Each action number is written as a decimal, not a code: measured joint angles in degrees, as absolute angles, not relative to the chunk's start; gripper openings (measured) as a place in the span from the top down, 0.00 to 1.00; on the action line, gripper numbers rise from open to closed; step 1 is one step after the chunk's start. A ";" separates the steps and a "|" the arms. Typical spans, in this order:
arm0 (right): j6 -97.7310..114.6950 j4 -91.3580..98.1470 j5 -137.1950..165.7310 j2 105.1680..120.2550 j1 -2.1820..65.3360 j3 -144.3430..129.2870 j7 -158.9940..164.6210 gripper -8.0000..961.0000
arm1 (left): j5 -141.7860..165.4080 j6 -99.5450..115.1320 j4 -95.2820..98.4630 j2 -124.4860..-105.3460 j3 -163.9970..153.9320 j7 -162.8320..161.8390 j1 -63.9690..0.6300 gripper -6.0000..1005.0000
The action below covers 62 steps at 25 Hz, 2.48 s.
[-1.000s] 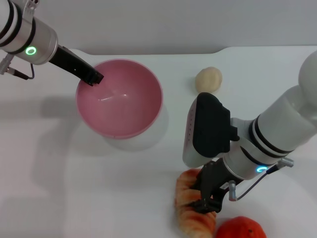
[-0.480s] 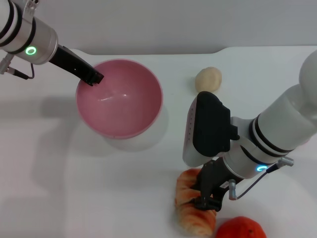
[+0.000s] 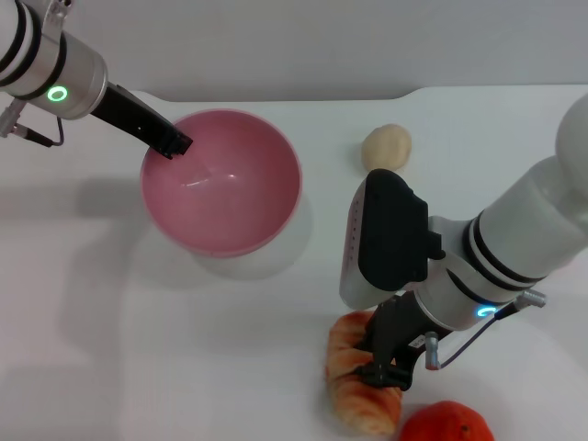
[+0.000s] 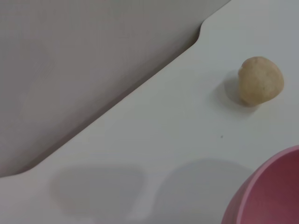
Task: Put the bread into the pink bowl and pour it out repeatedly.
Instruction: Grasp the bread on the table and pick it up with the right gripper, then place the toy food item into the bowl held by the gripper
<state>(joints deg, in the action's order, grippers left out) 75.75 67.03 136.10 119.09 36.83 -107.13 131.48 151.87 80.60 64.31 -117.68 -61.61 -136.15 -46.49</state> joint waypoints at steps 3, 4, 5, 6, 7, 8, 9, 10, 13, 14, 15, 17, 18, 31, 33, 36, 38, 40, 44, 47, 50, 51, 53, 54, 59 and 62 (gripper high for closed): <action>75.76 69.54 136.24 119.06 35.50 -107.13 131.48 0.74 | 151.87 80.53 64.12 -117.68 -61.61 -136.08 -46.49 0.95; 75.80 71.11 136.25 119.02 34.78 -107.15 131.38 0.74 | 151.88 80.53 64.04 -117.67 -61.61 -136.06 -46.49 0.95; 75.98 72.84 136.27 118.97 33.98 -107.17 131.07 0.74 | 151.88 80.52 63.95 -117.65 -61.61 -136.06 -46.49 0.95; 76.17 74.47 136.30 118.92 33.19 -107.19 130.74 0.75 | 151.88 80.52 63.88 -117.64 -61.61 -136.05 -46.49 0.95; 76.41 75.95 136.33 118.88 32.40 -107.21 130.31 0.75 | 151.88 80.51 63.87 -117.63 -61.60 -136.05 -46.49 0.95; 76.60 77.21 136.40 118.86 31.72 -107.23 130.03 0.75 | 151.88 80.51 63.86 -117.63 -61.60 -136.05 -46.49 0.95; 76.89 78.45 136.54 118.83 30.99 -107.28 129.83 0.76 | 151.88 80.51 63.86 -117.63 -61.60 -136.05 -46.49 0.95; 77.24 79.83 136.80 118.81 30.37 -107.39 129.80 0.76 | 151.88 80.50 63.87 -117.64 -61.60 -136.05 -46.49 0.95; 78.50 83.70 137.79 118.81 28.42 -107.90 129.77 0.76 | 151.88 80.50 63.87 -117.69 -61.60 -136.05 -46.54 0.95; 78.83 85.26 138.20 118.85 27.68 -108.15 129.76 0.77 | 151.88 80.50 63.83 -117.68 -61.60 -136.05 -46.58 0.95; 79.06 87.01 138.51 118.87 26.90 -108.48 129.76 0.77 | 151.88 80.50 63.77 -117.67 -61.60 -136.05 -46.63 0.95; 79.52 90.31 139.01 118.89 25.50 -109.10 129.75 0.77 | 151.88 80.50 63.73 -117.66 -61.60 -136.05 -46.71 0.95; 79.86 91.80 139.40 118.89 24.84 -109.42 129.76 0.77 | 151.88 80.50 63.72 -117.65 -61.60 -136.05 -46.76 0.95; 81.40 108.08 140.83 118.91 19.28 -112.93 129.37 0.82 | 151.88 80.44 63.46 -117.59 -61.70 -136.05 -47.03 0.95; 81.45 110.47 141.06 118.91 18.95 -113.97 129.35 0.82 | 151.89 80.41 63.44 -117.60 -61.69 -136.05 -47.03 0.95; 81.34 113.30 141.29 118.91 18.91 -114.36 129.35 0.82 | 151.88 80.41 63.44 -117.66 -61.69 -136.05 -47.02 0.95; 80.73 114.86 141.36 118.91 18.90 -114.09 129.37 0.83 | 151.87 80.46 63.43 -117.73 -61.76 -136.05 -46.96 0.95; 79.90 116.00 141.39 118.92 18.90 -113.42 129.36 0.83 | 151.77 80.51 63.39 -117.79 -62.19 -136.07 -46.78 0.95; 77.03 117.55 141.48 118.91 18.93 -111.60 129.35 0.84 | 151.57 80.51 63.21 -117.91 -63.28 -136.34 -46.54 0.95; 73.33 117.47 141.50 118.92 18.93 -109.88 129.34 0.84 | 150.67 80.46 62.84 -118.00 -64.06 -136.39 -46.47 0.95; 69.03 116.60 141.51 118.92 18.49 -108.34 129.33 0.84 | 149.66 80.47 62.75 -118.00 -64.53 -136.32 -46.22 0.95; 67.60 116.21 141.51 118.92 18.32 -107.82 129.31 0.85 | 149.46 80.46 62.75 -118.00 -64.60 -136.25 -46.08 0.95; 64.91 115.18 141.59 118.92 17.91 -107.10 129.27 0.85 | 149.02 80.36 62.70 -118.02 -64.87 -136.17 -45.85 0.95; 63.68 114.54 141.73 118.92 17.77 -106.82 129.24 0.85 | 148.73 80.33 62.68 -118.03 -65.05 -136.14 -45.70 0.95; 58.78 109.51 142.89 118.92 17.50 -106.38 129.23 0.86 | 147.91 80.27 62.67 -118.04 -65.44 -136.10 -45.25 0.95; 57.70 106.29 142.80 118.92 17.84 -106.36 129.28 0.86 | 147.06 80.27 62.70 -118.03 -66.10 -136.09 -45.06 0.95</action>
